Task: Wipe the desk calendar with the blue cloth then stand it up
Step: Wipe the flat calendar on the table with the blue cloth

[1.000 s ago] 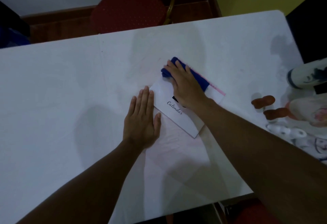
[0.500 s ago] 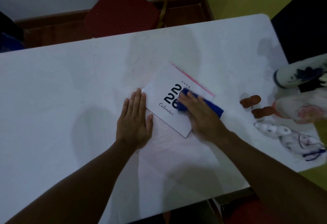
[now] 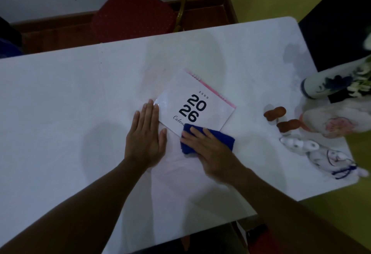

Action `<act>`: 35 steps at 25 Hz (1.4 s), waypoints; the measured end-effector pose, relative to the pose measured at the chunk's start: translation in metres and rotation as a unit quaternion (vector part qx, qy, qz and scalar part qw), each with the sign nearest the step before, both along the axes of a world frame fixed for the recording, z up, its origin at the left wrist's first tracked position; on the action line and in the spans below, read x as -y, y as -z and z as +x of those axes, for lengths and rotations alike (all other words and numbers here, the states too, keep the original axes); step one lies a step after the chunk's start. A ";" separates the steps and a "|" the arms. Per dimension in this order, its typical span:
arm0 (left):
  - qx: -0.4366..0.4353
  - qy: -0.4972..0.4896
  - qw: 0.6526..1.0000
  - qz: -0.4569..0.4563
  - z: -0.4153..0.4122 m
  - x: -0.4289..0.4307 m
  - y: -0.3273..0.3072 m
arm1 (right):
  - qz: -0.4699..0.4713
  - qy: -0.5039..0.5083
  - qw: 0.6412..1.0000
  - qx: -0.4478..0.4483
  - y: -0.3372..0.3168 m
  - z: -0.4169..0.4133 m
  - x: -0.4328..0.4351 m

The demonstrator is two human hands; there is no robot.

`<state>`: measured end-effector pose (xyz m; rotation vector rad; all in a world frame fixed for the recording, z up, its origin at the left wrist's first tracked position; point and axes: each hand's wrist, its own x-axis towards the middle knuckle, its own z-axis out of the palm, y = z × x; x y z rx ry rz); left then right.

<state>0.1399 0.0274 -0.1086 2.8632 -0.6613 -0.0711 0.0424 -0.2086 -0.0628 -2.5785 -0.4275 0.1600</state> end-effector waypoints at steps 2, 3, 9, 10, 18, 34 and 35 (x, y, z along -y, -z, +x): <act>0.005 0.003 1.000 -0.007 0.001 -0.001 0.000 | 0.005 0.049 0.999 0.002 -0.002 0.014 0.027; 0.008 0.004 1.000 -0.010 0.001 -0.001 0.000 | 0.012 0.101 0.995 -0.008 -0.003 0.025 0.038; 0.008 0.001 1.000 -0.004 0.000 0.000 0.000 | 0.007 0.223 0.974 -0.038 -0.003 0.040 -0.007; 0.006 0.000 1.000 0.001 0.000 0.000 0.000 | 0.000 0.194 0.980 -0.035 -0.005 0.031 -0.023; -0.010 -0.008 1.000 0.018 0.002 0.002 0.000 | 0.017 0.105 0.992 -0.065 -0.007 0.115 -0.038; -0.013 -0.003 1.000 0.000 0.001 0.001 -0.003 | 0.008 -0.060 0.998 -0.017 -0.001 0.093 0.000; -0.012 -0.002 1.000 -0.003 0.001 0.001 -0.002 | 0.012 -0.021 0.999 -0.023 0.001 0.113 0.001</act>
